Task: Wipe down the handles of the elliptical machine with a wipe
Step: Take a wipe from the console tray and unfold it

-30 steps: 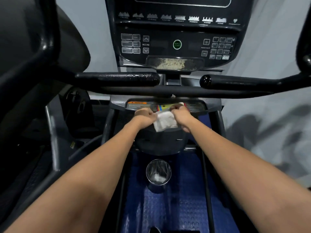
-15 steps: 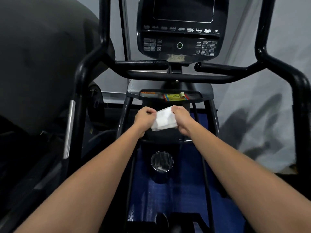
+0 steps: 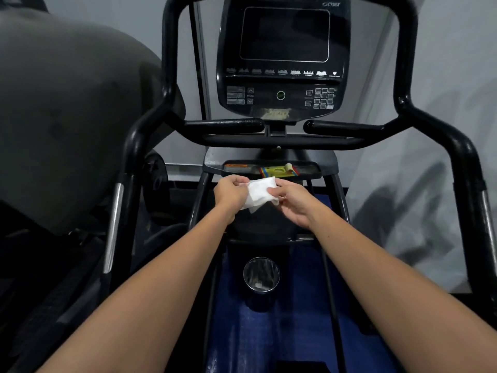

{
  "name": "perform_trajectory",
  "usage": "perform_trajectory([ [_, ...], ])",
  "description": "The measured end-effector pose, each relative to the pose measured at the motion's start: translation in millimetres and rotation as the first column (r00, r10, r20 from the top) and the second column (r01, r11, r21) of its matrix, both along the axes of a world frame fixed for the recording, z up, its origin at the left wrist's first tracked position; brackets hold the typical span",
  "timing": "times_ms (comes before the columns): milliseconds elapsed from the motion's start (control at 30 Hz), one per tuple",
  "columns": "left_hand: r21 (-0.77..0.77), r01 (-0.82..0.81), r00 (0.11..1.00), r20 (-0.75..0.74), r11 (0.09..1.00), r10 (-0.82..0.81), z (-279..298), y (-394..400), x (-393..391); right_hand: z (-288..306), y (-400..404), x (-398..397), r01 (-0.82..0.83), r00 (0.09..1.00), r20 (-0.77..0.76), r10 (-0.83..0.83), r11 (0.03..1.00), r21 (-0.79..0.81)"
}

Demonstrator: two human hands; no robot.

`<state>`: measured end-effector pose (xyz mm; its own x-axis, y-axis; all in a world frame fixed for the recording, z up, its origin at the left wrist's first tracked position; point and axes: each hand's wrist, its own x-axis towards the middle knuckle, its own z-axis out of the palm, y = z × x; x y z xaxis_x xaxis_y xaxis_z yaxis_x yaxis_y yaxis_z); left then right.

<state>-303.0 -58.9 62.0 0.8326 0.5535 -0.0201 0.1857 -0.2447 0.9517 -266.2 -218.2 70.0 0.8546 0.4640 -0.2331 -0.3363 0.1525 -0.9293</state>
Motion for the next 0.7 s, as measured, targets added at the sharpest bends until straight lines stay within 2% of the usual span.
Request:
perform_trajectory([
  [167, 0.036, 0.122, 0.992, -0.024, 0.992, -0.121, 2.2, -6.1, 54.8, -2.6, 4.3, 55.9, 0.132, 0.991, -0.027, -0.130, 0.989, 0.060],
  [367, -0.015, 0.146, 0.984, -0.097, 0.989, -0.147, -7.1, -11.5, 110.9, -7.4, 8.6, 113.0, 0.077, 0.977, -0.210, -0.042, 0.984, 0.162],
  [467, -0.055, 0.127, 0.981, -0.138, 0.990, -0.134, -13.4, -11.6, 133.8, -19.0, 19.3, 138.7, 0.073, 0.974, -0.220, -0.047, 0.991, 0.109],
  [567, -0.110, 0.083, 0.976, -0.191, 0.991, -0.103, -19.9, -6.6, 155.3, -30.9, 28.4, 160.3, 0.054, 0.989, -0.134, -0.057, 0.998, -0.031],
  [700, -0.158, 0.020, 0.971, -0.232, 0.987, -0.057, -26.9, -0.2, 175.0, -44.9, 36.5, 182.0, 0.074, 0.988, -0.126, -0.088, 0.991, -0.112],
])
